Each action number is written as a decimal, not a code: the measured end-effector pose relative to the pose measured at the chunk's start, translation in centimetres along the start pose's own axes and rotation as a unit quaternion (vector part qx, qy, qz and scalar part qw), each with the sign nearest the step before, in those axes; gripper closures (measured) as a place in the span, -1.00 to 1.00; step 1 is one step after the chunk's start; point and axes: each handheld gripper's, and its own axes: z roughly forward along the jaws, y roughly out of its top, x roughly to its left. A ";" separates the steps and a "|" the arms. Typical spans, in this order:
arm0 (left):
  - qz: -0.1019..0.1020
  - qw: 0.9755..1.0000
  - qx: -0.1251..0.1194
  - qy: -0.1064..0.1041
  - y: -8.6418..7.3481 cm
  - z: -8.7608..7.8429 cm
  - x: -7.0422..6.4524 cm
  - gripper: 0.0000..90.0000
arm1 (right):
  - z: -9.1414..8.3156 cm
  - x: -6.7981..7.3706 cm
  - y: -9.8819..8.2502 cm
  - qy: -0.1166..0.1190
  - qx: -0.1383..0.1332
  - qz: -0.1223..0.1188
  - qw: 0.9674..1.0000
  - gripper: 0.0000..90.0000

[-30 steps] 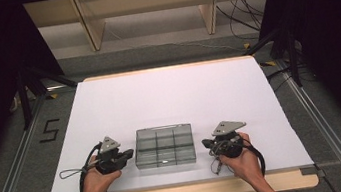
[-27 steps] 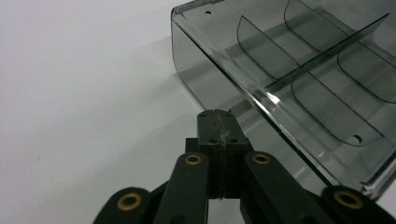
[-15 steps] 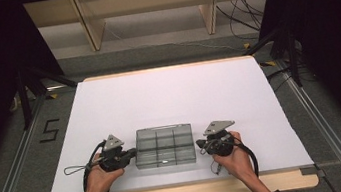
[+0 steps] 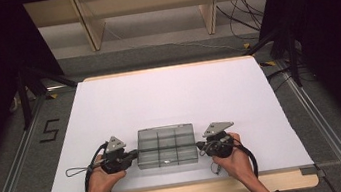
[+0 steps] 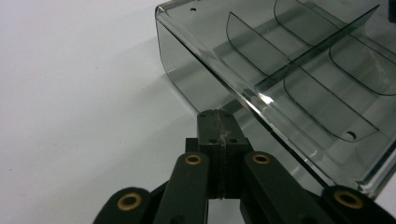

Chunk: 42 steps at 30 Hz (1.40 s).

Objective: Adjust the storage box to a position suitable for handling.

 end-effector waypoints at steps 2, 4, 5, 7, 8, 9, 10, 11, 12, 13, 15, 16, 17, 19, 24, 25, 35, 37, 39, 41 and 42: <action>-0.001 1.000 -0.003 -0.003 0.0 0.0 -0.3 0.98 | -0.2 0.1 0.0 -0.006 0.008 0.004 1.000 1.00; 0.001 1.000 -0.007 -0.004 0.0 0.1 -0.5 0.98 | -0.5 0.1 -0.1 -0.013 0.017 -0.004 1.000 1.00; 0.003 1.000 -0.005 -0.002 0.0 0.1 -0.6 0.98 | -0.4 0.1 -0.2 -0.012 0.013 -0.009 1.000 1.00; 0.012 1.000 0.000 -0.005 0.0 0.0 -0.7 0.98 | -0.7 0.2 -0.4 -0.014 0.017 -0.005 1.000 1.00; 0.003 1.000 -0.009 -0.005 -0.1 0.1 -1.0 0.99 | -0.7 0.2 -0.5 -0.014 0.012 -0.010 1.000 1.00; 0.005 1.000 -0.003 -0.005 -0.1 0.0 -1.0 0.98 | -0.9 0.3 -0.6 -0.016 0.018 -0.004 1.000 1.00; 0.008 1.000 -0.003 -0.003 -0.1 0.0 -1.1 0.98 | -0.9 0.5 -0.6 -0.019 0.016 -0.001 1.000 1.00; 0.015 1.000 0.001 0.000 -0.1 -0.1 -1.2 0.99 | -1.0 0.6 -0.6 -0.021 0.018 0.000 1.000 1.00; 0.015 1.000 0.001 0.000 -0.1 -0.1 -1.2 0.99 | -1.0 0.6 -0.6 -0.021 0.018 0.000 1.000 1.00; 0.012 1.000 -0.005 0.002 -0.2 -0.1 -1.4 0.99 | -1.0 0.8 -0.7 -0.028 0.019 -0.007 0.999 1.00; 0.016 1.000 -0.003 0.001 -0.2 -0.2 -1.4 0.99 | -1.1 0.9 -0.7 -0.032 0.023 -0.007 0.999 1.00; 0.012 1.000 -0.006 0.006 -0.3 -0.1 -1.5 0.99 | -1.1 1.0 -0.8 -0.031 0.020 -0.004 0.999 1.00; 0.010 1.000 -0.003 0.001 -0.3 -0.2 -1.6 0.99 | -1.2 1.1 -0.8 -0.035 0.022 -0.005 0.999 1.00; 0.023 1.000 -0.002 0.001 -0.3 -0.3 -1.6 0.99 | -1.3 1.2 -0.9 -0.035 0.024 0.001 0.999 1.00; 0.016 1.000 -0.013 0.004 -0.5 -0.3 -2.1 0.99 | -1.4 1.5 -1.0 -0.044 0.023 -0.001 0.999 1.00; 0.014 1.000 -0.012 0.002 -0.6 -0.4 -2.2 0.99 | -1.5 1.6 -1.1 -0.044 0.023 0.005 0.999 1.00; 0.025 1.000 -0.006 -0.001 -1.0 -0.9 -3.4 0.99 | -1.9 1.6 -1.3 -0.049 0.029 0.002 0.998 1.00; 0.029 1.000 -0.006 -0.001 -1.1 -1.0 -3.6 0.99 | -2.1 1.7 -1.4 -0.050 0.029 0.006 0.998 1.00; 0.022 1.000 -0.010 0.003 -1.2 -1.0 -3.8 0.99 | -2.1 1.7 -1.5 -0.050 0.029 -0.002 0.998 1.00; 0.035 0.999 -0.009 0.002 -1.2 -1.1 -3.8 0.99 | -2.2 1.9 -1.7 -0.051 0.025 -0.001 0.998 1.00; 0.032 0.999 -0.008 0.003 -1.3 -1.2 -3.9 0.99 | -2.3 2.0 -1.7 -0.051 0.027 0.000 0.998 1.00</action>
